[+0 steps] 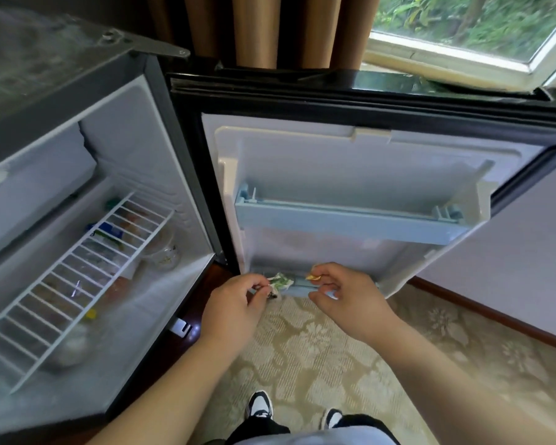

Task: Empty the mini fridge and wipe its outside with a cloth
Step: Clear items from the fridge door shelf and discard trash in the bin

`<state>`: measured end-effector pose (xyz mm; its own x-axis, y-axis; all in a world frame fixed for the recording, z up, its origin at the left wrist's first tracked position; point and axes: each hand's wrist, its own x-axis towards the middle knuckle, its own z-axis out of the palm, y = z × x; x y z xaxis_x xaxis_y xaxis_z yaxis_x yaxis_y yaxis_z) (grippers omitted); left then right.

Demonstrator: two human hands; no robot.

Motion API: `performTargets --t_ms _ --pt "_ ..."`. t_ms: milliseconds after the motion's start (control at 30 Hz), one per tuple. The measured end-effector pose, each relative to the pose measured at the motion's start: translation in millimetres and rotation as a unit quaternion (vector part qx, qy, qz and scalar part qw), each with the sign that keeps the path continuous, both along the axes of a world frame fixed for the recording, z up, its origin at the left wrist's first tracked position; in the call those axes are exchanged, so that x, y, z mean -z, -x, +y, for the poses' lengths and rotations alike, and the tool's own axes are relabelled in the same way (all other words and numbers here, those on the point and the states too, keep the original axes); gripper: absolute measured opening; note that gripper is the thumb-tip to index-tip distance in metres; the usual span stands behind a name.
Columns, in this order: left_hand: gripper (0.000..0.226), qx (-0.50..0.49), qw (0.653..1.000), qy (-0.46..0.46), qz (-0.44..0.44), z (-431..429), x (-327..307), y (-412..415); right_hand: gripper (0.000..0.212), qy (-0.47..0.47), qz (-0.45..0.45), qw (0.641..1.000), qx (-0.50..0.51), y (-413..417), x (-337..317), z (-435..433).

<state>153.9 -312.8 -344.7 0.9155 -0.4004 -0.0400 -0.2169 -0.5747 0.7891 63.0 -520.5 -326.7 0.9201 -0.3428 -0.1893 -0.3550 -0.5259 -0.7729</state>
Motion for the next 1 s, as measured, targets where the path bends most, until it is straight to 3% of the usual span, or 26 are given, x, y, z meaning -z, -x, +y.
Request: performTargets --t_ms 167,300,467,633,867,1000 --pt "0.009 -0.051 0.999 0.009 -0.008 23.1 -10.5 37.0 0.033 0.016 -0.002 0.999 -0.042 16.4 -11.2 12.9" --pt "0.008 -0.117 0.993 -0.015 -0.007 46.1 -16.3 87.4 0.030 0.028 -0.009 0.990 -0.137 36.4 -13.4 27.0" --pt "0.020 -0.232 0.972 -0.024 0.022 89.6 -8.4 176.3 0.031 0.045 0.007 0.964 -0.262 73.1 -1.9 59.3" --pt "0.013 -0.328 0.941 -0.056 0.055 152.7 9.4 269.4 0.033 0.044 0.057 0.928 -0.366 112.0 26.3 119.5" --pt "0.010 -0.420 0.897 -0.093 0.099 233.6 60.9 353.4 0.030 0.066 0.114 0.873 -0.470 146.1 70.6 219.4" --pt "0.009 -0.445 0.878 -0.109 0.139 277.6 136.2 383.8 0.025 0.084 0.153 0.846 -0.505 164.5 135.1 278.0"
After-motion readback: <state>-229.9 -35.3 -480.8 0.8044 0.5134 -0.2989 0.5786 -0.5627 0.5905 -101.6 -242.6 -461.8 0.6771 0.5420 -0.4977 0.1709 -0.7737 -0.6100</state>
